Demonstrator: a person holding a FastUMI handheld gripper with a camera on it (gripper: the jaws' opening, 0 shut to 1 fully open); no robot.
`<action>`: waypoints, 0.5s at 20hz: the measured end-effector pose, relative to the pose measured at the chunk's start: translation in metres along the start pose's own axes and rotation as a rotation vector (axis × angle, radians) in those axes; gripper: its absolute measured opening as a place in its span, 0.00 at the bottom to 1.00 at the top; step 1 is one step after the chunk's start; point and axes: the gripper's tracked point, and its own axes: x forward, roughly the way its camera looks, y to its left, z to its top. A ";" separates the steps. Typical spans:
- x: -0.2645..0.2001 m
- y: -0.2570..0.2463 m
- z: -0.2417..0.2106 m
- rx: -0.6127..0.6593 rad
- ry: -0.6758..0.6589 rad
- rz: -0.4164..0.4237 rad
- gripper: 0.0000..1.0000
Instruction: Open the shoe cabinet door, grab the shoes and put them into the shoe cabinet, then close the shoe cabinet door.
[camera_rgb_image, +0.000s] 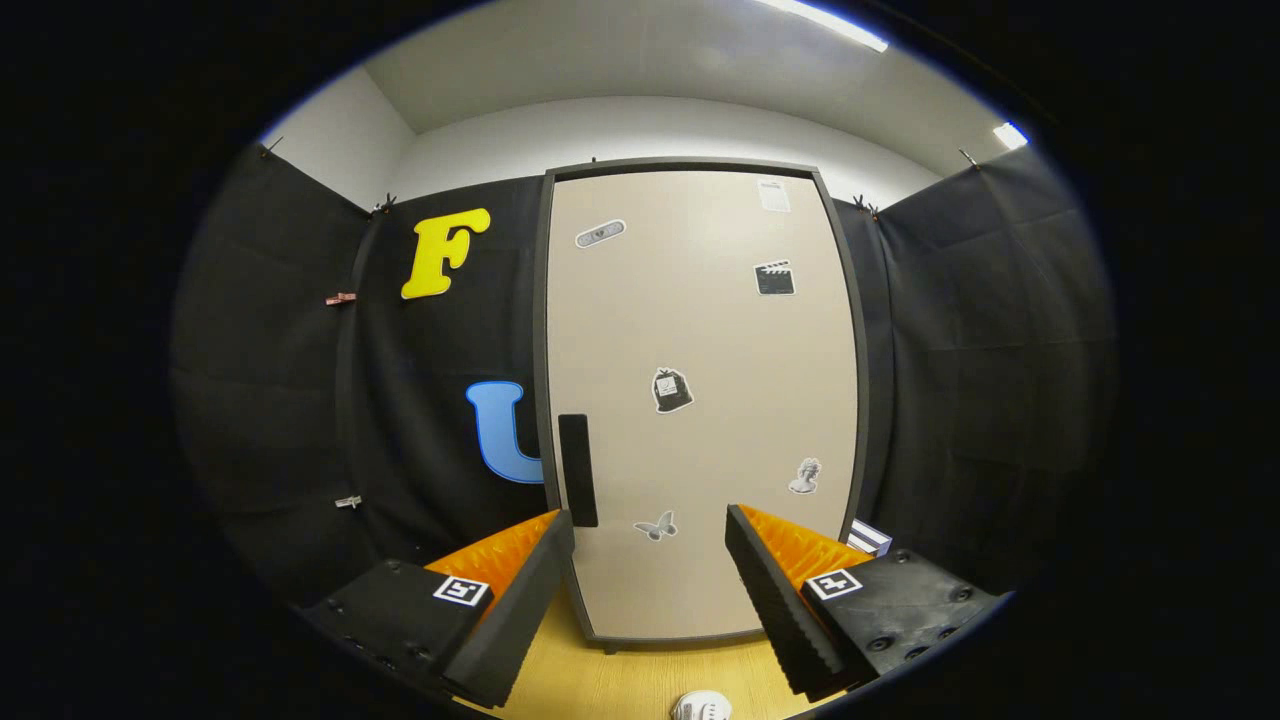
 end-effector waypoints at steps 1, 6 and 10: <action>0.004 0.004 -0.002 -0.002 0.004 0.003 0.99; 0.037 0.025 -0.010 -0.003 0.017 0.016 0.99; 0.071 0.039 -0.019 0.001 0.036 0.020 0.99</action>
